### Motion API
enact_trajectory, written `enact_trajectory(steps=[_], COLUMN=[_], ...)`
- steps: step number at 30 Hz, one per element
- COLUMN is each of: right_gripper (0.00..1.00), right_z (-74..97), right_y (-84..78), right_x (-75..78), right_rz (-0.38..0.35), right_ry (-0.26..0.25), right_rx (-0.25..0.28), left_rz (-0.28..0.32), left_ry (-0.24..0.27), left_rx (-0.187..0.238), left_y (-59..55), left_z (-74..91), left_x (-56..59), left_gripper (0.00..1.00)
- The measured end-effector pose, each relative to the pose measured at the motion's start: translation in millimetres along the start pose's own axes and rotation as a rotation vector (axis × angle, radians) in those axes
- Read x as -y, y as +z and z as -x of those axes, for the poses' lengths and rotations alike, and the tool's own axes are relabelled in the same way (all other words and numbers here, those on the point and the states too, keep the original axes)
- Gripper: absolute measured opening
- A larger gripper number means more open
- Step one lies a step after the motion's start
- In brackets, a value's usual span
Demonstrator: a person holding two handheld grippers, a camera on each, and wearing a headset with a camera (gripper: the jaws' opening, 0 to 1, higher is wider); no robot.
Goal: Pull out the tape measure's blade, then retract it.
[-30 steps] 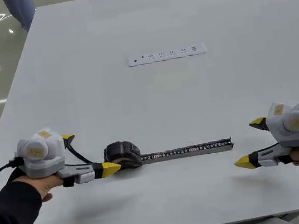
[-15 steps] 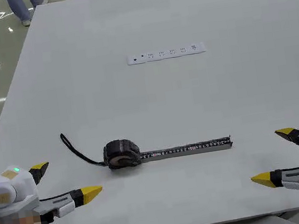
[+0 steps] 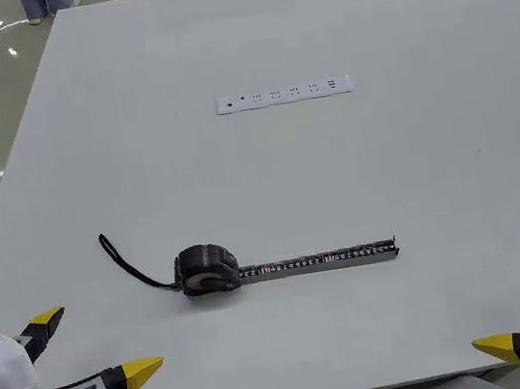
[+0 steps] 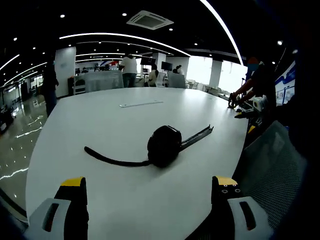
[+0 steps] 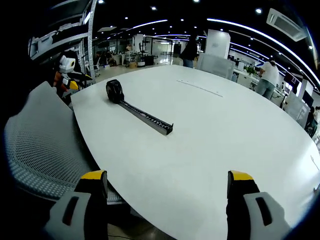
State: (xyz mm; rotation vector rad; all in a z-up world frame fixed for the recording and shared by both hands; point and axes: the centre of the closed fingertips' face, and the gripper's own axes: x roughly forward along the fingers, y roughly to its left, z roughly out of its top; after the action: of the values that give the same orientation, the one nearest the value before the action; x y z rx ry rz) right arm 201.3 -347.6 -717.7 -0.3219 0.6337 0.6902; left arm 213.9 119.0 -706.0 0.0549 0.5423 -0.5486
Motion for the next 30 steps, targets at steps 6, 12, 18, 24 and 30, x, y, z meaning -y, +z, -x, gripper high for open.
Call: enact_trajectory(steps=[6,12,18,24,30], right_gripper=[1.00,1.00,1.00,1.00,1.00], right_z=[2.0,7.4,11.1,14.2,15.7], right_y=[1.4,-4.6,-9.5,-11.8,-12.3], right_x=[0.3,7.9,6.2,8.0,7.2], right_rz=[0.010,0.028,0.026,0.031,0.025], right_ry=[0.020,0.005,0.016,0.007,0.007], right_rx=[0.004,-0.014,-0.029,-0.041,-0.047], left_rz=[-0.010,-0.013,0.008,0.009,0.010], left_ry=[0.019,0.013,0.013,0.012,0.020], left_rx=[-0.010,-0.006,-0.024,-0.024,-0.011], left_y=[-1.4,-1.5,-8.0,-5.8,0.7], left_z=[4.9,5.9,5.3,4.5,3.3], left_x=[-7.3,-3.1,-0.4,1.4,1.1], left_gripper=[1.00,1.00,1.00,1.00,1.00])
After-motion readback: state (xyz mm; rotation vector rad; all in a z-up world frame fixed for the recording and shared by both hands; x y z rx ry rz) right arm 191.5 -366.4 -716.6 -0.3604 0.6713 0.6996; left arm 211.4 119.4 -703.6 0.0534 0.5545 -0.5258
